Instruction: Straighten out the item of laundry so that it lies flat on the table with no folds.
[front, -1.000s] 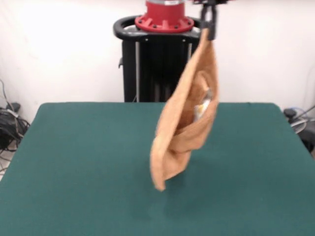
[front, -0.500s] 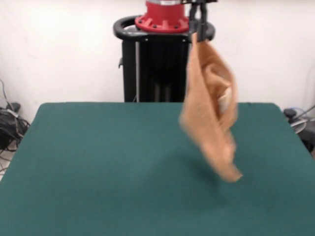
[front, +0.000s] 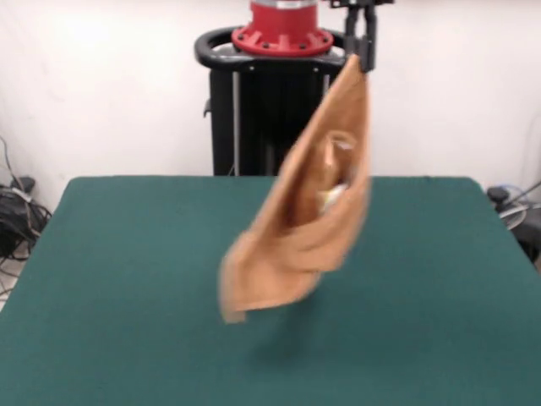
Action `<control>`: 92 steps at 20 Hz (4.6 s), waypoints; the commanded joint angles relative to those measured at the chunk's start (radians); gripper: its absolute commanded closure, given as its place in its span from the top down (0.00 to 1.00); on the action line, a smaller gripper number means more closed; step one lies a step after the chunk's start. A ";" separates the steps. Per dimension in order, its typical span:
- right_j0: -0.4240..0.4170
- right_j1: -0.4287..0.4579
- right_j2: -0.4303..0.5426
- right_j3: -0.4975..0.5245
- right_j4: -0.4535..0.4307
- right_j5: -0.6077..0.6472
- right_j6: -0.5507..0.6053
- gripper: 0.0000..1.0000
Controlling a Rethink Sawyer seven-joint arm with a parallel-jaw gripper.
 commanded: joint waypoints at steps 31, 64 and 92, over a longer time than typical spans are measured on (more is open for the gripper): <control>0.098 0.119 -0.060 0.066 -0.050 -0.125 0.182 0.00; 0.144 0.379 -0.054 -0.006 -0.072 -0.394 0.203 1.00; 0.103 0.467 0.087 -0.060 0.004 -0.521 0.267 1.00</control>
